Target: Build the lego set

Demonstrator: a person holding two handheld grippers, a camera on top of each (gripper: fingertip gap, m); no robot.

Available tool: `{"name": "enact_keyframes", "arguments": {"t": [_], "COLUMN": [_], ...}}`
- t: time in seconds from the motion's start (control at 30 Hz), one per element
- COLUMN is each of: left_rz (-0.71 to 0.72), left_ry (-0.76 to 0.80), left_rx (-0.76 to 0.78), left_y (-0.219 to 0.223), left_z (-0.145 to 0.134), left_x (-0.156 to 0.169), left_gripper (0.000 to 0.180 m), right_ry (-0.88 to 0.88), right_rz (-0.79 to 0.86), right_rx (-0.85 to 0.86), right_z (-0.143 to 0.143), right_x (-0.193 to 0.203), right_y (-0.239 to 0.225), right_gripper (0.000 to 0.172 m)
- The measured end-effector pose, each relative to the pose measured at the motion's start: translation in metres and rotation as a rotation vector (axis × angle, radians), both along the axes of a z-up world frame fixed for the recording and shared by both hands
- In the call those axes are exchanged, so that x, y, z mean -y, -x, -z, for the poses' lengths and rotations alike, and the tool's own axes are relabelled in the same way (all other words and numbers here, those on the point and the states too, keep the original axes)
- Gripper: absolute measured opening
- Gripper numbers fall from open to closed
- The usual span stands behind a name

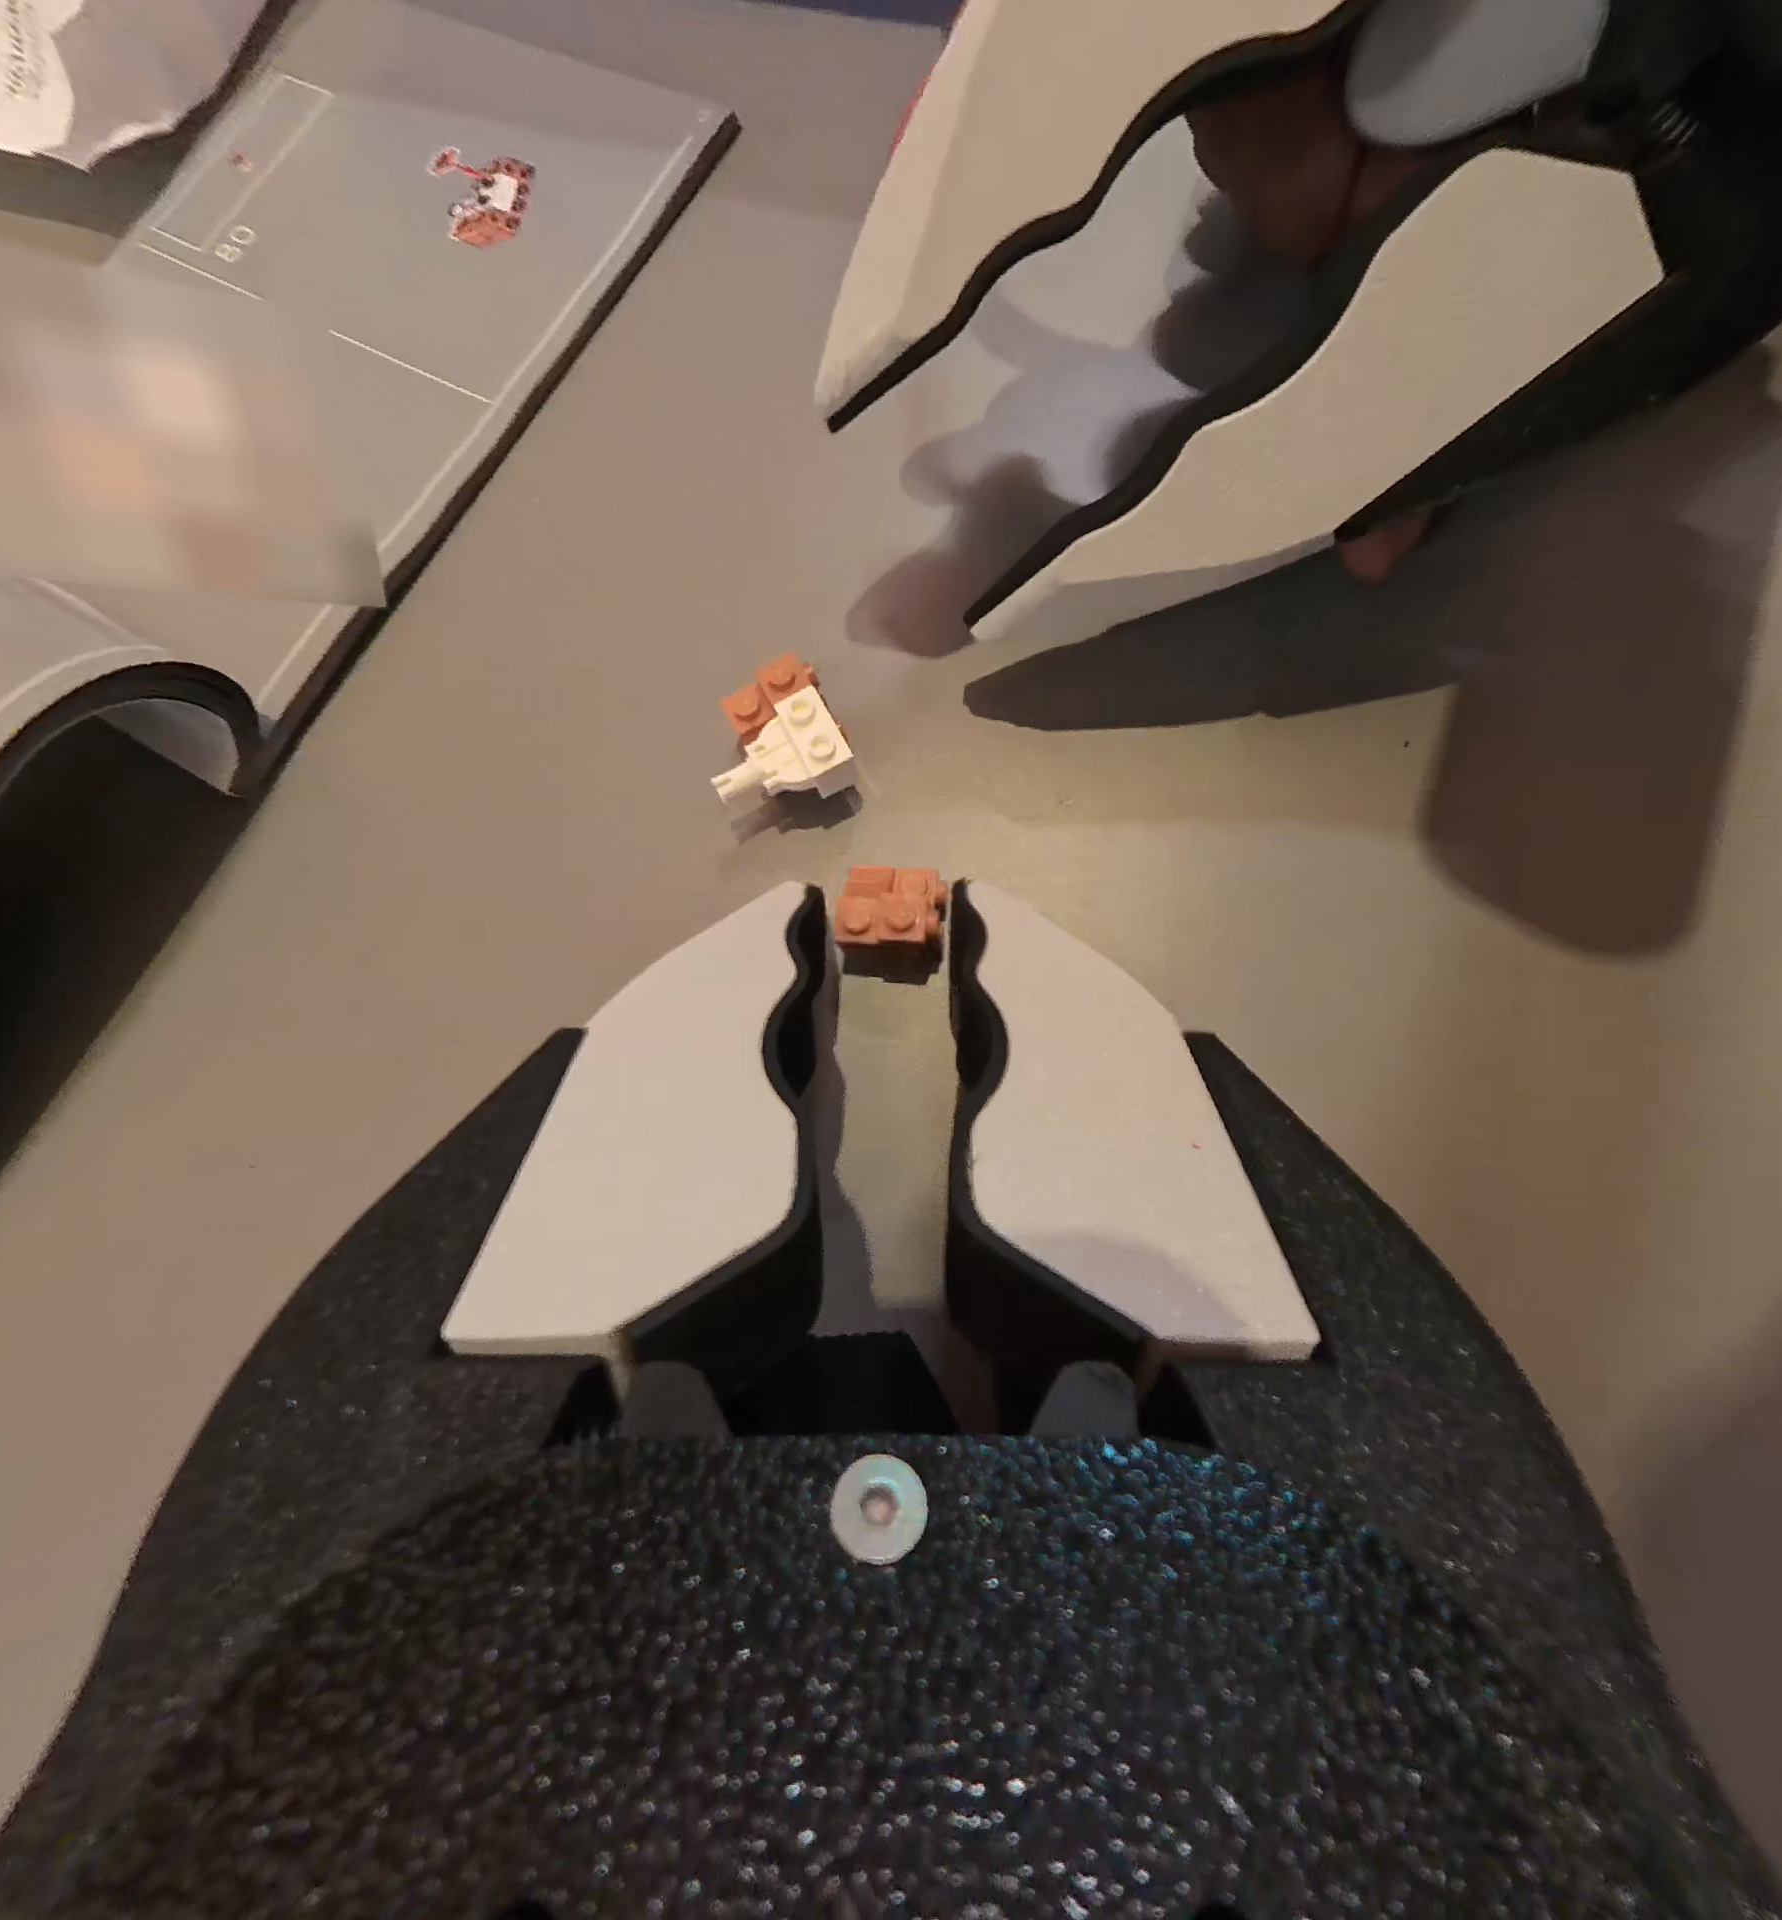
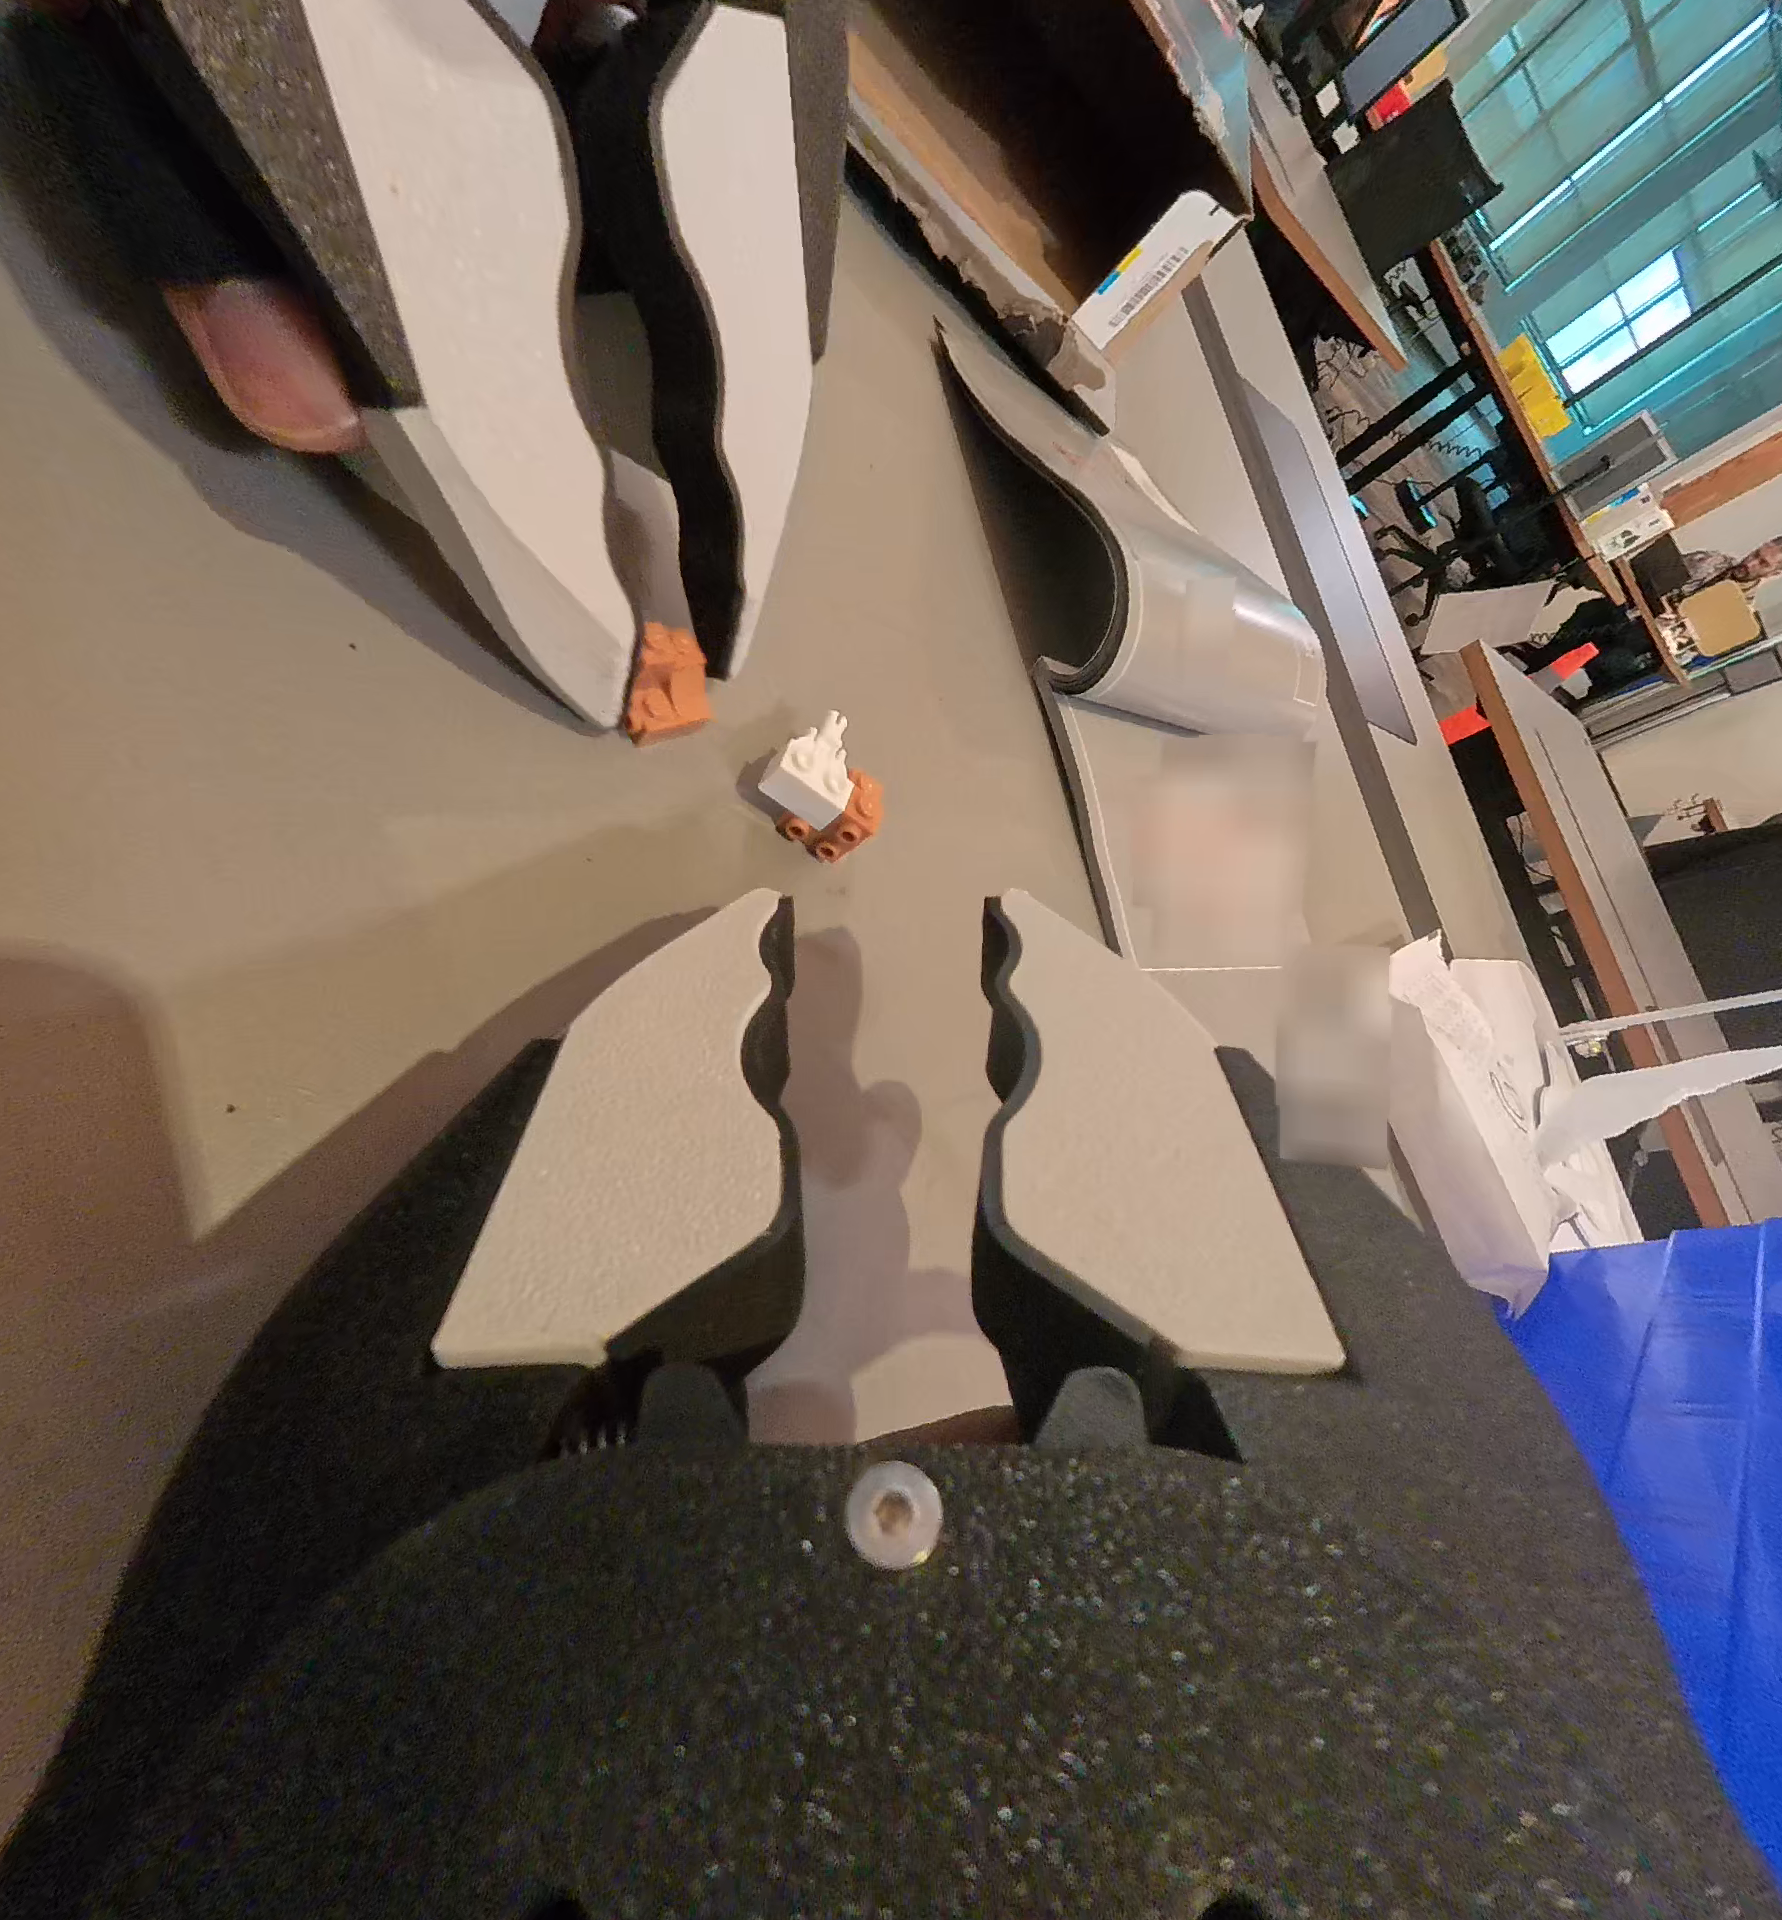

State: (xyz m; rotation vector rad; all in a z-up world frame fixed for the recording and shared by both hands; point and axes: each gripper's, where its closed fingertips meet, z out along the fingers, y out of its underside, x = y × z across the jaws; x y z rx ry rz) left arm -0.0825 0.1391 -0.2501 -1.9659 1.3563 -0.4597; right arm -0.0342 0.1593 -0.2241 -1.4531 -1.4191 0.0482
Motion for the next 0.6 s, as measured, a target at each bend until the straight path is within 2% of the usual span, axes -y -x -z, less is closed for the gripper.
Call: {"name": "enact_keyframes", "arguments": {"t": [0.33,0.43,0.6], "left_rz": [0.091,0.154,0.366], "left_ry": [-0.002,-0.059,-0.25], "left_rx": [-0.034,-0.047,-0.128], "left_y": [0.014,0.021,0.023], "left_z": [-0.001,-0.009,-0.011], "left_x": [0.008,0.002,-0.012], "left_gripper": [0.03,0.029,0.032], "right_ry": [0.013,0.013,0.011], "right_rz": [-0.006,-0.008,-0.012], "right_rx": [0.001,0.001,0.003], "right_z": [0.001,0.001,0.001], "right_x": [0.0,0.001,0.001], "right_y": [-0.001,-0.001,0.0], "right_gripper": [0.032,0.032,0.031]}}
